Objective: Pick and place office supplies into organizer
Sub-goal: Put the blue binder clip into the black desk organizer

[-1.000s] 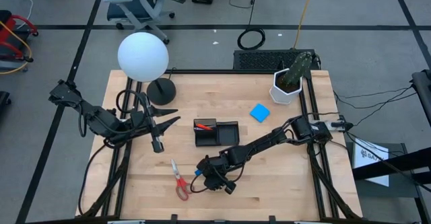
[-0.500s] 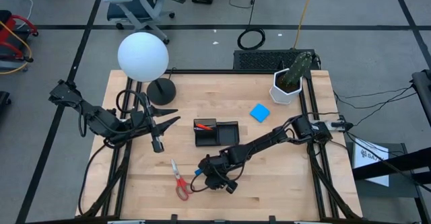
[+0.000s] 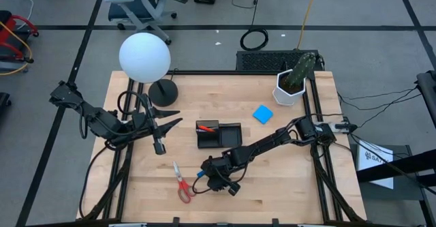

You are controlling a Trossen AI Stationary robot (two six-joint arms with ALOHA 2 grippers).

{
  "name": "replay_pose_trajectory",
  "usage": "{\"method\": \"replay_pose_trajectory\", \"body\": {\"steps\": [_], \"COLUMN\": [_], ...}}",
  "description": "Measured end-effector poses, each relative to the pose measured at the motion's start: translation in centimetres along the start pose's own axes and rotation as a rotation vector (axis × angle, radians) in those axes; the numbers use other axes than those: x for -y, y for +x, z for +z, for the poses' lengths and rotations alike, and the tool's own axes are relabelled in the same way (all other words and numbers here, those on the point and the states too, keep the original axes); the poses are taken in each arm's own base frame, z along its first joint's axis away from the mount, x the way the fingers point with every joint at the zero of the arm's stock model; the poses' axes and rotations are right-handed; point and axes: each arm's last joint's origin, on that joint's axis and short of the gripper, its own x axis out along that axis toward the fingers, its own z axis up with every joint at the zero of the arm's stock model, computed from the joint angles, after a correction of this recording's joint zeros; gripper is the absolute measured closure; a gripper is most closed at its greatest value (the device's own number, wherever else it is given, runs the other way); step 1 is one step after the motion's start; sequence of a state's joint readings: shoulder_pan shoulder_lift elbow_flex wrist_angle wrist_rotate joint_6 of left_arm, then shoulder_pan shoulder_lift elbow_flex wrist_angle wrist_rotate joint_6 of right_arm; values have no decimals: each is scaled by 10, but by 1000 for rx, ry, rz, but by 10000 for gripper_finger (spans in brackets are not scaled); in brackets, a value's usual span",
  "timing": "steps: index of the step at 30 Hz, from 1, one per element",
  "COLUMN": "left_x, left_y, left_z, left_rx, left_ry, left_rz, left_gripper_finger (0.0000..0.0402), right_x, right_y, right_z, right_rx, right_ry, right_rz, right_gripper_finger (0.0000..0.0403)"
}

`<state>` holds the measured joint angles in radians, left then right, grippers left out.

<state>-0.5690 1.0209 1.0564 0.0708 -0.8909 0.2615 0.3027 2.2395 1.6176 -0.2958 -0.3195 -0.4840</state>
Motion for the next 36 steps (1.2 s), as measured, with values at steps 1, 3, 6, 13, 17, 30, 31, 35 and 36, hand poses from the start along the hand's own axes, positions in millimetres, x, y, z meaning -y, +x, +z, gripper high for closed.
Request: {"method": "replay_pose_trajectory", "body": {"steps": [1, 3, 6, 13, 17, 30, 31, 35, 36], "left_x": [0, 0, 0, 0, 0, 0, 0, 0, 0], "left_y": [0, 0, 0, 0, 0, 0, 0, 0, 0], "left_z": [0, 0, 0, 0, 0, 0, 0, 0, 0], "left_rx": [0, 0, 0, 0, 0, 0, 0, 1, 1], "left_ry": [0, 0, 0, 0, 0, 0, -1, -1, -1], "left_rz": [0, 0, 0, 0, 0, 0, 0, 0, 0], "left_gripper_finger": [298, 298, 298, 298, 298, 298, 298, 298, 298], "right_x": [0, 0, 1, 1, 1, 4, 4, 8, 9], "right_y": [0, 0, 0, 0, -1, -24, -26, -31, -31], "right_z": [0, 0, 0, 0, 0, 4, 5, 4, 4], "right_rx": [0, 0, 2, 1, 0, -127, -135, -161, -172], "right_ry": [0, 0, -1, -1, -1, -15, -16, -10, -8], "right_rz": [-1, -1, -5, -7, -9, -207, -219, -281, -305], "right_gripper_finger": [332, 347, 361, 353, 355, 356, 356, 356, 356]}}
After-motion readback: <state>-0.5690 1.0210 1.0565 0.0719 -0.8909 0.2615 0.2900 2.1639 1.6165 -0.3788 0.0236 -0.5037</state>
